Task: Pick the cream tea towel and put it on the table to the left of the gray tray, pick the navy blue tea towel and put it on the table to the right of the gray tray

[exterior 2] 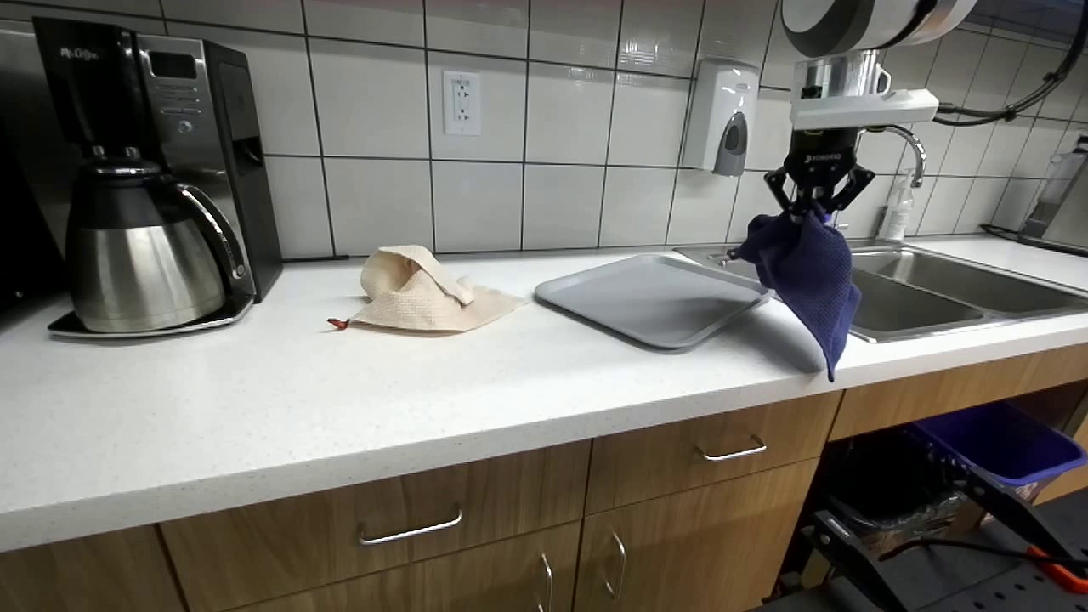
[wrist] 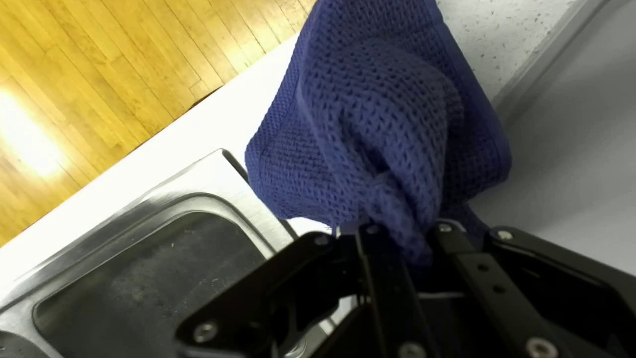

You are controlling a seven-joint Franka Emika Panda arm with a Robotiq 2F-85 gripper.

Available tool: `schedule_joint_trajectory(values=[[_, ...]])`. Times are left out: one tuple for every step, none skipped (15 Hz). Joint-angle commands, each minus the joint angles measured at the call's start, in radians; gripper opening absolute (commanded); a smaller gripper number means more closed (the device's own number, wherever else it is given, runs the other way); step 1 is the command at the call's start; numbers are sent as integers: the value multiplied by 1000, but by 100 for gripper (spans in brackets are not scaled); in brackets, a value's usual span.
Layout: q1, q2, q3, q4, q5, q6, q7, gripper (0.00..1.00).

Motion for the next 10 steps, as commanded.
schedule_joint_trajectory(values=[[-33,-60,23,-35,-30,10,12,3],[-35,-65,24,-37,-32,11,13,3],[-37,-70,24,-40,-35,11,13,3],[-38,-75,25,-46,-37,10,16,3],[-40,-79,25,-49,-38,8,16,3],[-42,-83,25,-56,-40,5,17,3],[-45,-86,24,-62,-42,4,18,3],[-48,-86,24,-68,-43,3,19,3],[-52,-87,24,-74,-44,2,19,3],[-55,-87,23,-79,-48,3,22,3]])
